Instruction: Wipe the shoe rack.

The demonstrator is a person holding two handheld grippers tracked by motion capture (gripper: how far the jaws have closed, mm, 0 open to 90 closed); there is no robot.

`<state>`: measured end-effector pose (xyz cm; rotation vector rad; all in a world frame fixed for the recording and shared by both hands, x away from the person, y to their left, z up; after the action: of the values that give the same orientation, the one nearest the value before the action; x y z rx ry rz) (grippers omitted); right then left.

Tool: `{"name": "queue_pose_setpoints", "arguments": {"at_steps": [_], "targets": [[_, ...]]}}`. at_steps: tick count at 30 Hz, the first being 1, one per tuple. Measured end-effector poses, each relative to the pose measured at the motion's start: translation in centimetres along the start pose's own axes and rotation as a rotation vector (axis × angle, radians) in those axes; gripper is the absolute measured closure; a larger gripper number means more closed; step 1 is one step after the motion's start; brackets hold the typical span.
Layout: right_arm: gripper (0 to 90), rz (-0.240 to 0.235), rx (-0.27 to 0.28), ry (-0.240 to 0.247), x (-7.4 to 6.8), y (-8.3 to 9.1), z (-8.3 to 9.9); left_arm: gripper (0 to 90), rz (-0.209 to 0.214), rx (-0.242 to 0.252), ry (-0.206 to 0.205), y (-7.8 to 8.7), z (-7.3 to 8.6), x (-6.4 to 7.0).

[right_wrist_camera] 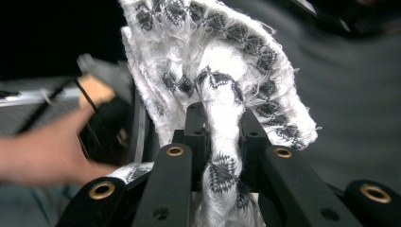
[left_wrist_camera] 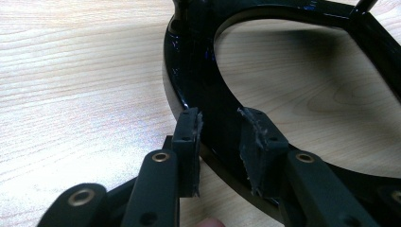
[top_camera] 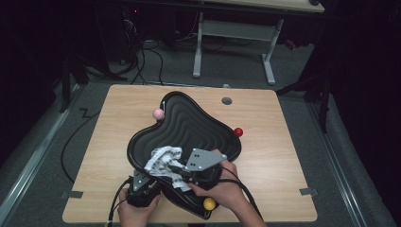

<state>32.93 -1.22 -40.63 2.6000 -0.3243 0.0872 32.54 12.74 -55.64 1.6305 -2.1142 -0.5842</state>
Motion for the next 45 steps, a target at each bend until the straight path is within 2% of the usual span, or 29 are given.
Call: {"name": "queue_pose_setpoints", "arguments": {"at_steps": [5,11,13,16,19,22,23,24,29,31,34,36,39,43,45], "targets": [[78.8,0.043,-0.046,-0.061,1.4,2.7,4.1,68.3,-0.010,-0.005,-0.006,0.0,0.0,0.1],[79.1,0.105,-0.070,-0.127,2.5,5.7,8.2,68.3,-0.022,0.001,-0.023,0.0,0.0,0.2],[79.2,0.129,-0.062,-0.139,2.6,6.7,8.9,68.3,-0.019,-0.001,-0.021,0.0,0.0,0.2],[79.3,0.179,-0.020,-0.168,3.1,8.5,9.6,68.1,-0.015,-0.002,-0.013,0.0,0.0,0.1],[79.3,0.261,0.008,-0.198,3.9,10.5,10.4,67.3,-0.006,-0.005,-0.004,0.1,0.0,0.0],[79.2,0.356,0.035,-0.293,5.4,12.7,12.5,65.8,0.002,0.006,0.006,0.0,-0.1,-0.1],[79.2,0.384,0.031,-0.311,5.8,13.1,13.2,65.2,0.007,0.009,0.019,0.1,-0.1,-0.2],[79.2,0.434,0.013,-0.343,6.4,13.7,14.5,64.7,0.009,0.016,0.026,0.1,-0.2,-0.3],[78.5,0.569,-0.030,-0.505,8.4,14.9,20.3,61.2,0.031,0.079,0.053,0.3,-0.9,-0.7],[72.0,0.605,-0.036,-0.537,8.8,15.2,21.9,60.4,0.037,0.098,0.067,0.3,-1.2,-1.0],[52.3,0.667,-0.035,-0.544,9.1,15.6,22.6,59.7,0.050,0.100,0.081,-0.1,-1.5,-1.4],[44.8,0.674,-0.008,-0.542,8.8,15.7,22.2,59.7,0.049,0.105,0.082,-0.3,-1.8,-1.6],[35.5,0.642,0.020,-0.528,7.5,15.1,21.9,59.6,0.055,0.126,0.091,-0.3,-2.2,-1.9],[23.7,0.566,0.005,-0.528,5.7,13.4,21.8,59.5,0.058,0.147,0.092,-0.4,-2.7,-2.2],[22.3,0.566,-0.015,-0.517,5.1,12.6,21.8,59.6,0.060,0.153,0.092,-0.5,-3.0,-2.2]]}}
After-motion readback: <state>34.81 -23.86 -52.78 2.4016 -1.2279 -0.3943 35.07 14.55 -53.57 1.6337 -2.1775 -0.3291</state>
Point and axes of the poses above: each handheld gripper's, and its own axes: y roughly backward along the jaws, z roughly out of its underside, x roughly to its right, the point moved 7 cm from there along -y, roughly forward along the jaws, and after that the axes turned 7 degrees about -z, right-handed, at the moved point
